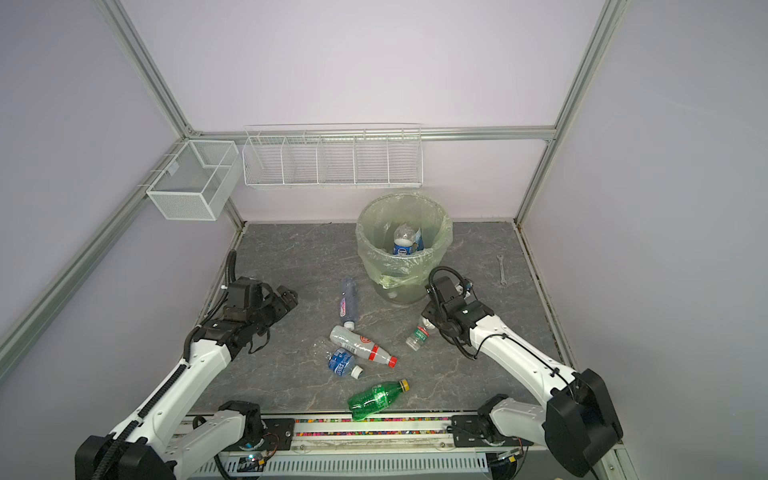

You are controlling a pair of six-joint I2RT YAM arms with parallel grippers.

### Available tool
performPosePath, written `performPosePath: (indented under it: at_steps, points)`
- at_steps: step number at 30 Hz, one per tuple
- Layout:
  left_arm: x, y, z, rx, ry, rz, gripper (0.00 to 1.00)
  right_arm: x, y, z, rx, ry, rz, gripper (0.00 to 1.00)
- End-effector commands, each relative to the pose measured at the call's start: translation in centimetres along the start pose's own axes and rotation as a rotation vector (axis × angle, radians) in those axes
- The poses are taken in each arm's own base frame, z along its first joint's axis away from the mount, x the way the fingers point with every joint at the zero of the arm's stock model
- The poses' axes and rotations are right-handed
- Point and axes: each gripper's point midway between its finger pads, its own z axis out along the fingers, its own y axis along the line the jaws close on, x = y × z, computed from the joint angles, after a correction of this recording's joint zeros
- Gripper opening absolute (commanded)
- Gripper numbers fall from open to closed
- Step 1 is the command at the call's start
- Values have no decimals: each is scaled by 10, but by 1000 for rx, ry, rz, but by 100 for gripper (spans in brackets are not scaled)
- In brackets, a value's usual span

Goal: Throw the plastic bottles in the bin
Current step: 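Lift the peacock-label bottle with the right gripper up over the bin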

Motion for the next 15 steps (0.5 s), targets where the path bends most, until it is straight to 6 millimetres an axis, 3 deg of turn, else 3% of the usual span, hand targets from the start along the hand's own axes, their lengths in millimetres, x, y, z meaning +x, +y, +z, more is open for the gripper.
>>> performPosePath:
  at_steps: [1,15]
  points:
    - [-2,-5,4,23,4,-21,100,-13,-5,-20,14,-50,-82,51]
    - [-1,-14,11,66,18,-25,100,-57,26,-86,-66,-193,-297,51]
